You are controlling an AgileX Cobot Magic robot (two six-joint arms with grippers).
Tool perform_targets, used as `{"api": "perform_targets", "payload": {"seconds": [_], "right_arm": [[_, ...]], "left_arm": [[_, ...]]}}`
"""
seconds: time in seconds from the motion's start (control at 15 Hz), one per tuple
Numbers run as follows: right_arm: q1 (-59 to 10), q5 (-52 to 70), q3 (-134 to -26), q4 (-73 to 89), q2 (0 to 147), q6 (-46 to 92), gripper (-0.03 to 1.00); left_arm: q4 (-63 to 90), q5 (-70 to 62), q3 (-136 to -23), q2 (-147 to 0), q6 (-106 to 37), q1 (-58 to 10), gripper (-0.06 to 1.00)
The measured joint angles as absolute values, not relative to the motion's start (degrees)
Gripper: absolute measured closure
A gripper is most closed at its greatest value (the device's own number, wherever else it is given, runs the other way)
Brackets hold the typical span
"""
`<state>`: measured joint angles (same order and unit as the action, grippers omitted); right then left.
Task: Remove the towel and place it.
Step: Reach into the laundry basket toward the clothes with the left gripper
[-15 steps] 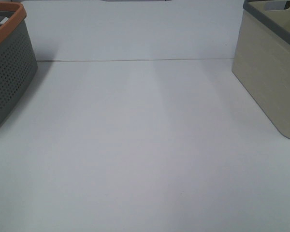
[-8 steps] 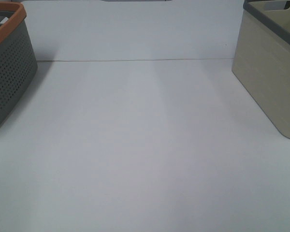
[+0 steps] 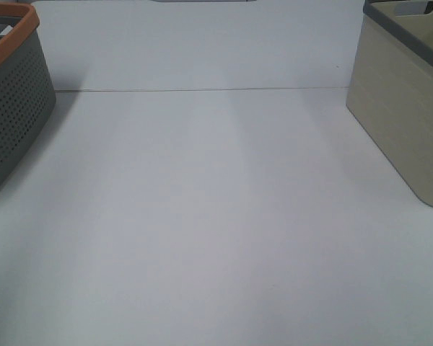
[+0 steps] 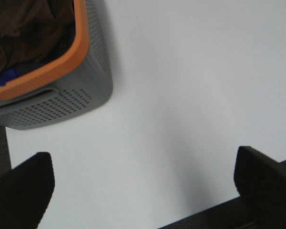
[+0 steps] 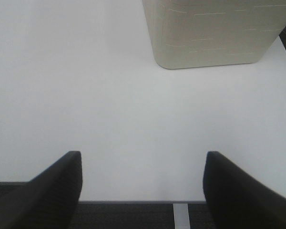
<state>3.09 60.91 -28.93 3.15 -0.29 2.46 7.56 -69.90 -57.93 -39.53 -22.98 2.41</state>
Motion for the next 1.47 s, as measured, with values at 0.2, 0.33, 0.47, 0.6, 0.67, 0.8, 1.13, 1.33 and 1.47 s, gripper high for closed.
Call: {"api": "perform_targets", "payload": {"seconds": [0.2,0.33,0.47,0.6,0.67,0.8,1.13,1.33,1.47], "right_arm": [[3.09,60.91,-28.93,3.15,-0.29,2.46,0.34],[3.09,60.91,-28.93,3.15,-0.29,2.46,0.34],[3.09,60.91,-28.93,3.15,-0.29,2.46,0.34],[3.09,60.91,-28.93,3.15,-0.29,2.46,0.34],[3.09,60.91,-28.93,3.15,-0.29,2.46,0.34],[3.09,60.91,-28.93,3.15,-0.29,2.46,0.34],[3.09,60.91,-28.93,3.15,-0.29,2.46,0.34],[3.09,60.91,-28.93,3.15,-0.29,2.46,0.34],[3.09,60.91,-28.93,3.15,-0.29,2.46,0.34]], "left_arm": [[2.23,-69.96,-73.11,-53.11,-24.75,2.41,-0.02],[-2.41,-69.96,-79.70,-60.56,-27.56,2.41,-0.01],[-5.27,-69.96,-82.74,-67.21,-30.88,2.41,0.00],[-9.17,-69.84,-83.94,-74.54,-38.79,2.41,0.00],[-11.75,-69.90,-84.22,-78.21,-41.83,2.41,0.00],[-15.30,-69.73,-88.98,-88.75,-41.60,4.76,0.00],[-3.44,-69.04,-98.72,-103.30,-47.27,8.71,0.02],[-3.04,-65.78,-99.69,-109.49,-50.08,11.97,0.03],[-3.15,-63.14,-101.93,-113.85,-51.17,15.58,0.03]]}}
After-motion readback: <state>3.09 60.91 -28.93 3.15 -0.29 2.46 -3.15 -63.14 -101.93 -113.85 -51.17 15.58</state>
